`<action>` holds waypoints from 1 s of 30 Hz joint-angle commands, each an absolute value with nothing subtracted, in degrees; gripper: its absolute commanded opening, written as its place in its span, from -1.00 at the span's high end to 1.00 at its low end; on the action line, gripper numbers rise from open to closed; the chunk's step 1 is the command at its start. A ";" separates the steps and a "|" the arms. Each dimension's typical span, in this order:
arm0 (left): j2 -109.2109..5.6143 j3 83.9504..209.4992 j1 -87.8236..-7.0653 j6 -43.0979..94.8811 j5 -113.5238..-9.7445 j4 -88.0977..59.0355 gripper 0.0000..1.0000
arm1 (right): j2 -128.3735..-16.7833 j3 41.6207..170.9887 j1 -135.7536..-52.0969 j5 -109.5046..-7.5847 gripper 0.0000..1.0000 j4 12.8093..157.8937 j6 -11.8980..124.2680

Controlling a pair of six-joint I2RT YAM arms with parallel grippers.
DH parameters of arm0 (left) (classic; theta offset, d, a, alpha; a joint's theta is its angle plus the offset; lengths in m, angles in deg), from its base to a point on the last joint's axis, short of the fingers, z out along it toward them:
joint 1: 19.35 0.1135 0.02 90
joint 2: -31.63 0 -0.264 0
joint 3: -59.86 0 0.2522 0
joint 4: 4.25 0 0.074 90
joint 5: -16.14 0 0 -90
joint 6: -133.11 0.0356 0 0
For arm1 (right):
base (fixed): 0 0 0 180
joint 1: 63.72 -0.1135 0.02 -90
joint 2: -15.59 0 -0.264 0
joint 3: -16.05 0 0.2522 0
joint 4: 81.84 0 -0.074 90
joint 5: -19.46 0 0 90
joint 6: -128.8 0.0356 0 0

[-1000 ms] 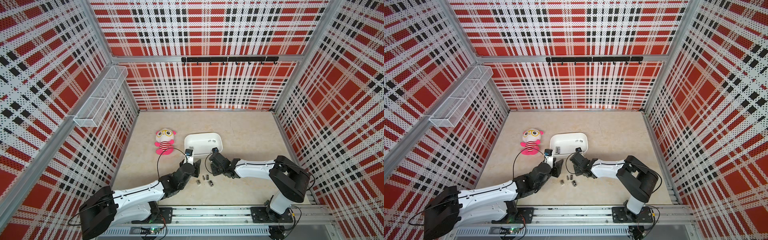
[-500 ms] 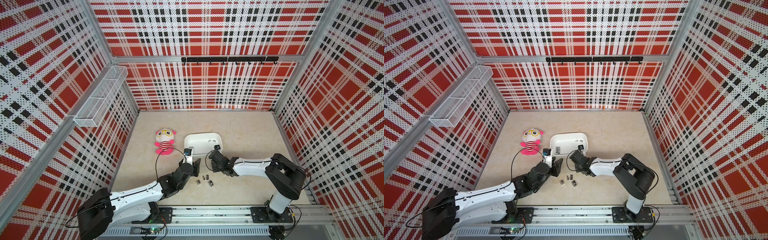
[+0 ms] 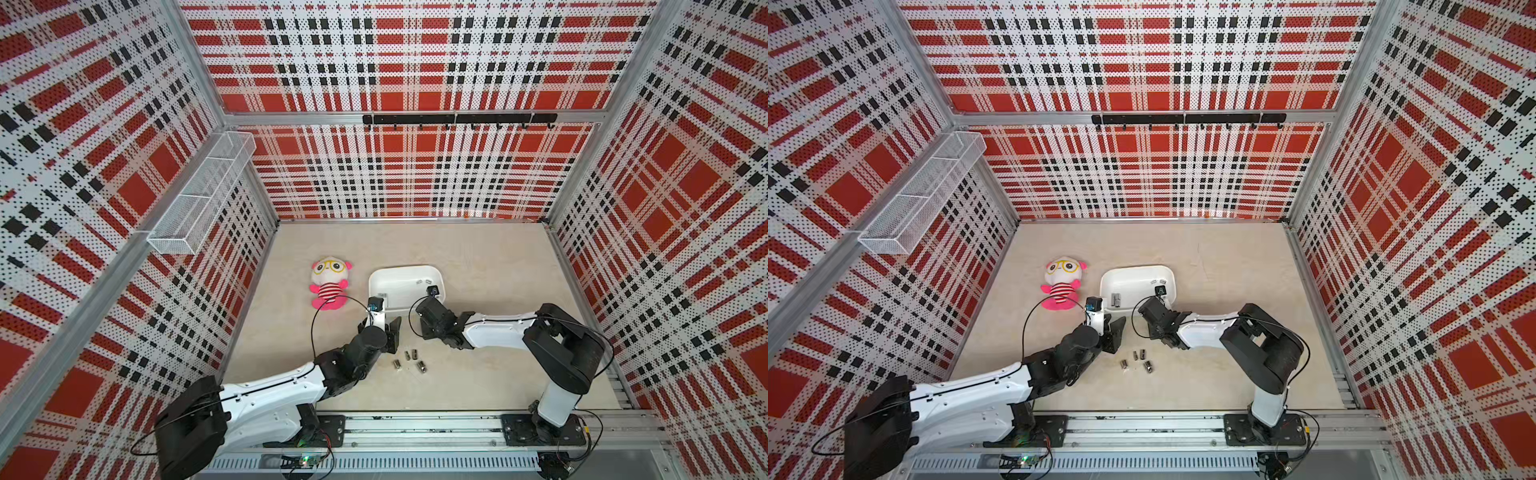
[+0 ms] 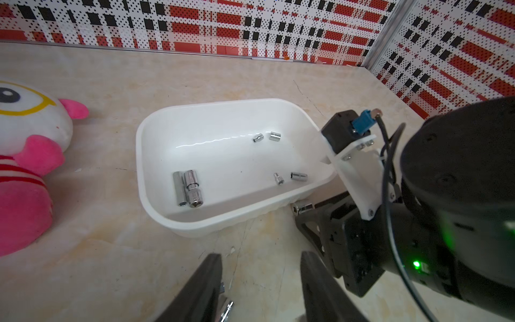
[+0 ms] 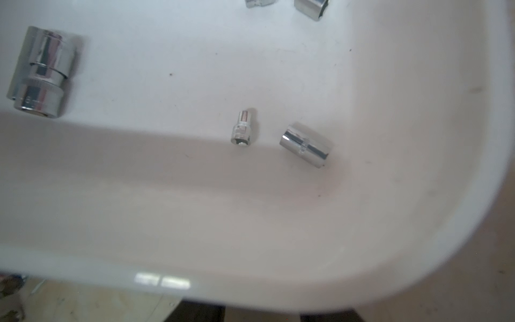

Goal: Put the socket on the desktop into the storage box
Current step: Pick up the socket head from the center of the board.

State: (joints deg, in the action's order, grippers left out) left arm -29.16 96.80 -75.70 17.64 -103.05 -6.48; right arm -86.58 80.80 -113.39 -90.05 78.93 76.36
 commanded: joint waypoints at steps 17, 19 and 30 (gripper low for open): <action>-29.27 96.82 -75.99 17.54 -103.01 -6.09 -0.02 | -92.08 82.46 -112.77 -89.46 0.29 76.18 77.08; -29.28 96.90 -76.03 17.51 -102.93 -6.06 -0.02 | -92.16 82.34 -112.81 -89.63 0.30 76.14 77.11; -29.45 96.91 -75.99 17.59 -103.22 -6.06 -0.02 | -90.62 81.54 -112.83 -90.05 0.50 75.00 77.77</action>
State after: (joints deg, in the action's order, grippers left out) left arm -29.19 96.80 -75.70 17.64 -103.03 -6.48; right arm -89.40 83.44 -113.13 -91.60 79.97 76.67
